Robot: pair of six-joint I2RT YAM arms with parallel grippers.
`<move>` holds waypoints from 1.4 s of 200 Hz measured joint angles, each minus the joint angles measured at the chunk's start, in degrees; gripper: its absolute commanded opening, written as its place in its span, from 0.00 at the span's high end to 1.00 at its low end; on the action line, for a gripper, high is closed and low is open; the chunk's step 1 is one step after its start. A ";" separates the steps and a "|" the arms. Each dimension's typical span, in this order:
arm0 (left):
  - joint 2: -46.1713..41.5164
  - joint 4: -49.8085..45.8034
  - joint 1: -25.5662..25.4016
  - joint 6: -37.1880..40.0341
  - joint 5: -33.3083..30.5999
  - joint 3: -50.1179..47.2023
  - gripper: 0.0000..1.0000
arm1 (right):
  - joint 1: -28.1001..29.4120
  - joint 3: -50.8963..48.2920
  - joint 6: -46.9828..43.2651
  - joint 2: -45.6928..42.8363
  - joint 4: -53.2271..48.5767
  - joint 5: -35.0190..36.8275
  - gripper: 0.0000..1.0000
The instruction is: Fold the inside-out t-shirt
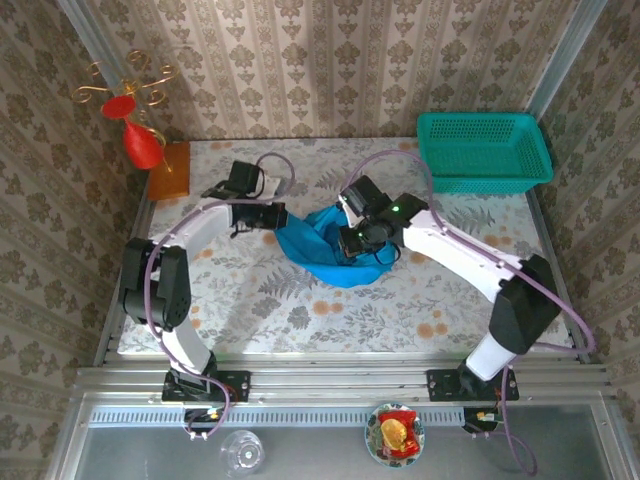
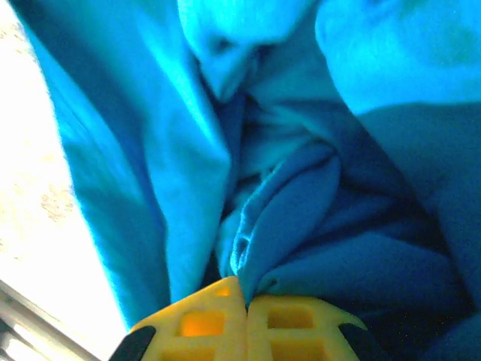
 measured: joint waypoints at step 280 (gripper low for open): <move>-10.62 33.46 27.76 -28.09 10.12 -30.12 1.00 | -24.39 -32.57 25.09 -30.99 19.96 -0.15 1.00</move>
